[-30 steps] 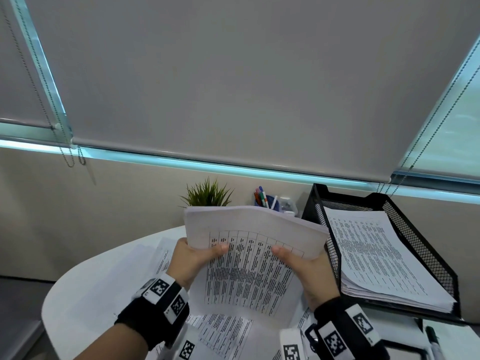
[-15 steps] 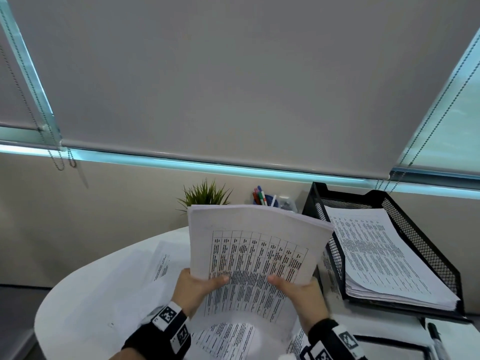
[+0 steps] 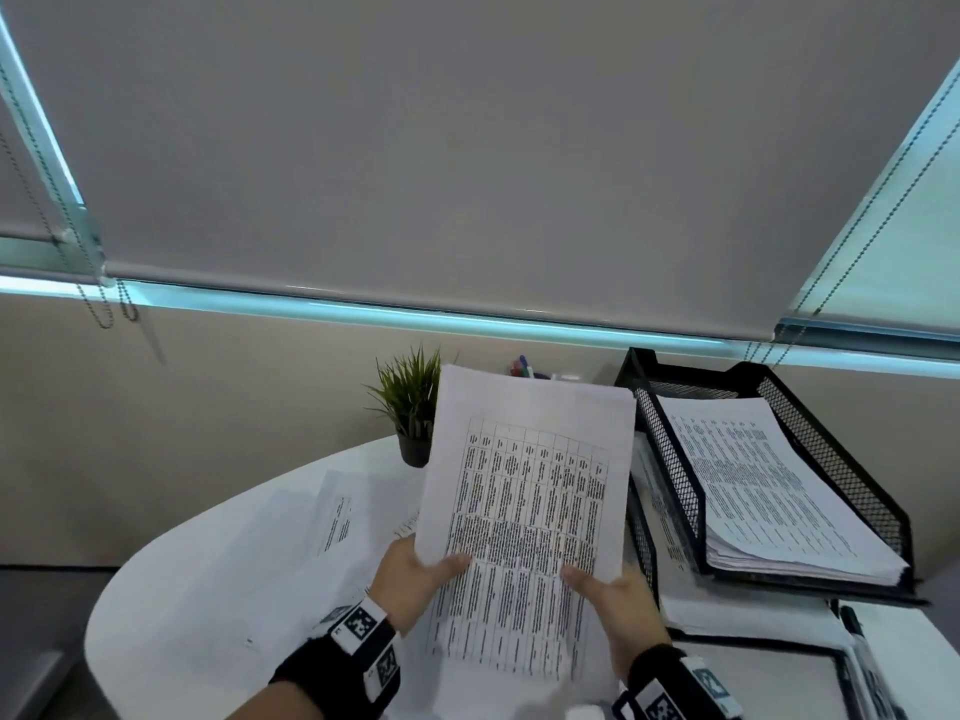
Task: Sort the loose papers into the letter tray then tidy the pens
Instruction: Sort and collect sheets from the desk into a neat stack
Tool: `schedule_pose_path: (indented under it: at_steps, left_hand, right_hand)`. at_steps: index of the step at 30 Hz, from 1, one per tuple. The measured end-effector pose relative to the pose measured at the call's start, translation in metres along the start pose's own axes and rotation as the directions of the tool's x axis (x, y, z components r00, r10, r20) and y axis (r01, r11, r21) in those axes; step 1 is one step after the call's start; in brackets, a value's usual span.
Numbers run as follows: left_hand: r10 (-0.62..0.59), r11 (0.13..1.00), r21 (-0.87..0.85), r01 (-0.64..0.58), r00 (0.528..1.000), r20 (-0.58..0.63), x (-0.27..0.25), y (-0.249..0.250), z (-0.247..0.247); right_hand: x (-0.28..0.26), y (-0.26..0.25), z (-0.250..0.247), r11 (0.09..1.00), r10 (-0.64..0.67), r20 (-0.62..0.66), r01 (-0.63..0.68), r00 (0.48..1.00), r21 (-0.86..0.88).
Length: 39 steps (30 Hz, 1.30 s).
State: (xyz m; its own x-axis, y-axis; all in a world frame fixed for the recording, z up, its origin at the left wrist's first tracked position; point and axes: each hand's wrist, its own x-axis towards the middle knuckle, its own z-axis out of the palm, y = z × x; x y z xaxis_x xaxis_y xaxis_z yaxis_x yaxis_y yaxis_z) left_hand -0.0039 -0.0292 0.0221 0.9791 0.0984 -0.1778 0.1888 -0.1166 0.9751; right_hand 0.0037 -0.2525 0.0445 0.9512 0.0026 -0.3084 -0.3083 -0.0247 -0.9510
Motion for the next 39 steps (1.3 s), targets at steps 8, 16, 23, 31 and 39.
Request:
schedule_pose_path:
  at_steps: [8,16,23,31,39]
  left_hand:
    - [-0.11,0.988,0.123,0.093,0.984,0.138,-0.009,-0.025,0.0]
    - [-0.185,0.977,0.149,0.15,0.949,0.255,-0.011,-0.011,0.017]
    - [-0.273,0.962,0.112,0.25,0.863,0.424,-0.018,-0.011,0.044]
    - [-0.438,0.865,0.12,0.487,0.616,0.655,-0.037,0.004,0.086]
    - [-0.437,0.838,-0.047,0.543,0.72,0.539,-0.04,0.009,0.162]
  right_hand:
    - [-0.006,0.033,-0.005,0.997,0.037,-0.108,-0.045,0.994,-0.07]
    - [-0.009,0.045,-0.033,0.989,0.113,-0.235,-0.087,0.965,0.121]
    - [-0.018,0.037,-0.072,0.961,0.139,-0.286,-0.06,0.948,0.269]
    - [-0.003,0.036,-0.146,0.96,0.235,-0.358,-0.159,0.904,0.23]
    - [-0.014,0.036,-0.213,0.959,0.282,-0.142,-0.274,0.949,0.075]
